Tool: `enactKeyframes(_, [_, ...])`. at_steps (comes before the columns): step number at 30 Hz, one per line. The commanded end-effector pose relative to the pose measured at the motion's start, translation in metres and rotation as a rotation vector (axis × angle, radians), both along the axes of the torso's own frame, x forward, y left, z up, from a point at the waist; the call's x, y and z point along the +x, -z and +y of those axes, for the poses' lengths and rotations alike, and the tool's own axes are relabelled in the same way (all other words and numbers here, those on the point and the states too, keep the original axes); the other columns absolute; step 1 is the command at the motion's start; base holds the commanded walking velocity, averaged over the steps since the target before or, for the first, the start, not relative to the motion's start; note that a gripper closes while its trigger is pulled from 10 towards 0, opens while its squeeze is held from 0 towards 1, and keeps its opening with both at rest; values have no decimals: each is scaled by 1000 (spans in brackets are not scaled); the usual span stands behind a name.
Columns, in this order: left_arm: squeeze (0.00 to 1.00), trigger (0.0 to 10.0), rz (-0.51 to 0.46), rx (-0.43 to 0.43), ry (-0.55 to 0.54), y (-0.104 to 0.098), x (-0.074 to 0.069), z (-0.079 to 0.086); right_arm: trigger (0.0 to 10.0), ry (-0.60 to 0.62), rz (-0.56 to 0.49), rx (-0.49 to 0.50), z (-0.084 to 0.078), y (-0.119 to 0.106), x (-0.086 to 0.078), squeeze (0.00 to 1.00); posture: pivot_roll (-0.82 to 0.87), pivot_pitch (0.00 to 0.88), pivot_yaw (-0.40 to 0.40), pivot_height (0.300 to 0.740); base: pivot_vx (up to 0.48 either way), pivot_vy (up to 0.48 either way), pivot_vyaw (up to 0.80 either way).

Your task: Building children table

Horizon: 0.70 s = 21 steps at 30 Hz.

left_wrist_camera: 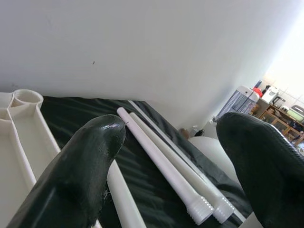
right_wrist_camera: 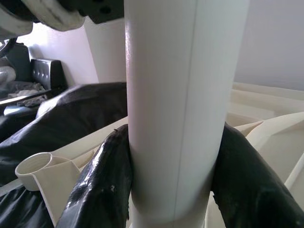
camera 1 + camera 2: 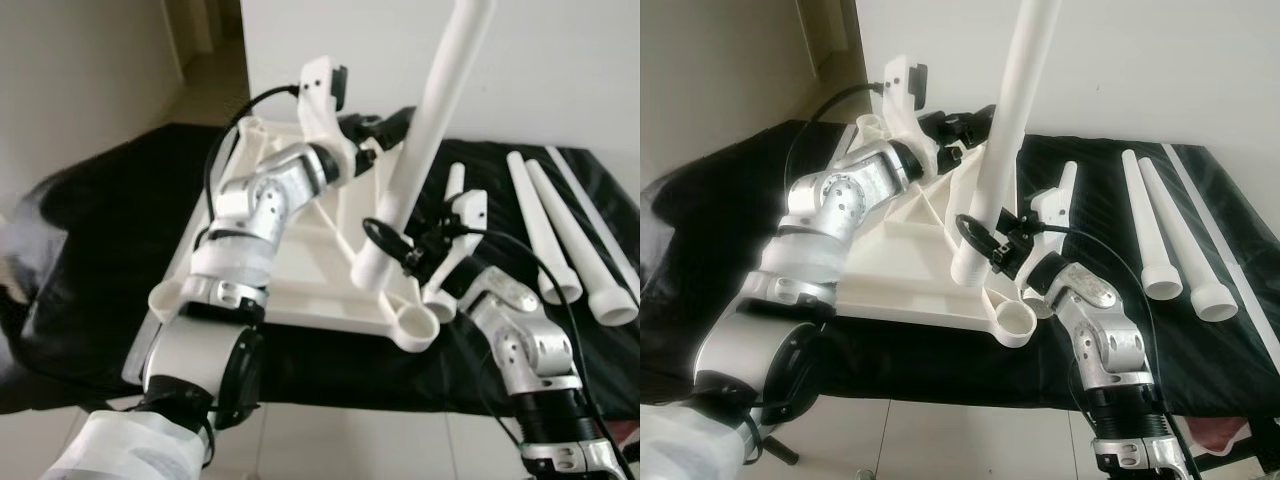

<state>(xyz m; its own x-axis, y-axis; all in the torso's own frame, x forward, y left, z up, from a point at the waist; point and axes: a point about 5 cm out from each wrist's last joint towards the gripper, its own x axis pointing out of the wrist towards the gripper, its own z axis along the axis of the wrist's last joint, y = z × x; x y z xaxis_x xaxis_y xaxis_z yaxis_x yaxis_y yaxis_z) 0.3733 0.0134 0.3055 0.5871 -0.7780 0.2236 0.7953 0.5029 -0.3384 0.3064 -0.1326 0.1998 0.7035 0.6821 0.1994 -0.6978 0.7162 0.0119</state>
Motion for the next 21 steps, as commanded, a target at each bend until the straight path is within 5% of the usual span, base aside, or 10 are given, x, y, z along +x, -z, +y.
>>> enactKeyframes(1, [0,10000,-99,-21,158,-17,-12,-14,10000,-35,37,-20,6,7,0,0,24,0,-6,740,0,0,0])
enactKeyframes(8, [0,10000,-76,7,33,-6,2,-5,10000,-42,13,32,2,-2,-3,0,18,0,-7,740,0,0,0])
enactKeyframes(10, [0,10000,-76,9,-19,1,7,8,10000,38,-1,39,-8,-4,0,0,14,0,-4,740,0,0,0])
enactKeyframes(21, [0,10000,-73,59,-104,34,5,34,10000,216,-32,117,-20,-13,3,0,-5,0,12,740,0,0,0])
